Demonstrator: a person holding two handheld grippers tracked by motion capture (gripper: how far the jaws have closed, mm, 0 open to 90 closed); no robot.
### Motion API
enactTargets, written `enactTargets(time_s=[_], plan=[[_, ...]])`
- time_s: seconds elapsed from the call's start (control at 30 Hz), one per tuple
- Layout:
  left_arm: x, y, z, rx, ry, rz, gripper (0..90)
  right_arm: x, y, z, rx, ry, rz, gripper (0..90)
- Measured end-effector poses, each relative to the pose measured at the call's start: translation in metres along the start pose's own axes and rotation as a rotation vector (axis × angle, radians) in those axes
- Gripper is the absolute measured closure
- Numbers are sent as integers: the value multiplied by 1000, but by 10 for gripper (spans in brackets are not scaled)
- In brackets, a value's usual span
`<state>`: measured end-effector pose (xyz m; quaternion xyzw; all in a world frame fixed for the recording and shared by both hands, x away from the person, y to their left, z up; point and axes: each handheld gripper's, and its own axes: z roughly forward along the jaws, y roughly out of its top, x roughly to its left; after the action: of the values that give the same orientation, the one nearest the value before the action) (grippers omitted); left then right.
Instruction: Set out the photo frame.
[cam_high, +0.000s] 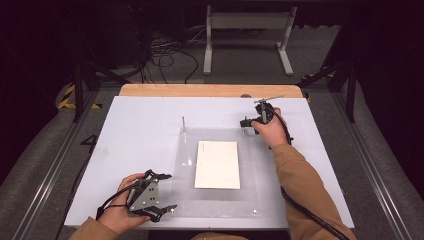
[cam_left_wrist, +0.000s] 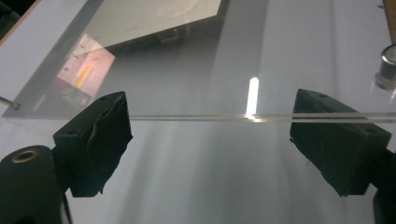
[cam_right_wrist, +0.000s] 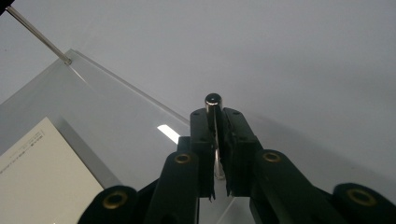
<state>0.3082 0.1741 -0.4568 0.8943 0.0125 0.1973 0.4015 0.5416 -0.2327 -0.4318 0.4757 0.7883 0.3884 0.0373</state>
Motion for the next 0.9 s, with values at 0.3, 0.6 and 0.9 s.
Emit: enactTargets(time_s=[0.3,0.6,0.9], plan=[[6,5,-1,-54,11,-6,156,0,0,0,-5,2,0,836],[13,11,3,-144,-34,-69,165,-3,-2,-1,-15,24,-6,835],[18,21,0,-181,-20,-58,236,-6,-3,-2,-27,34,26,837]])
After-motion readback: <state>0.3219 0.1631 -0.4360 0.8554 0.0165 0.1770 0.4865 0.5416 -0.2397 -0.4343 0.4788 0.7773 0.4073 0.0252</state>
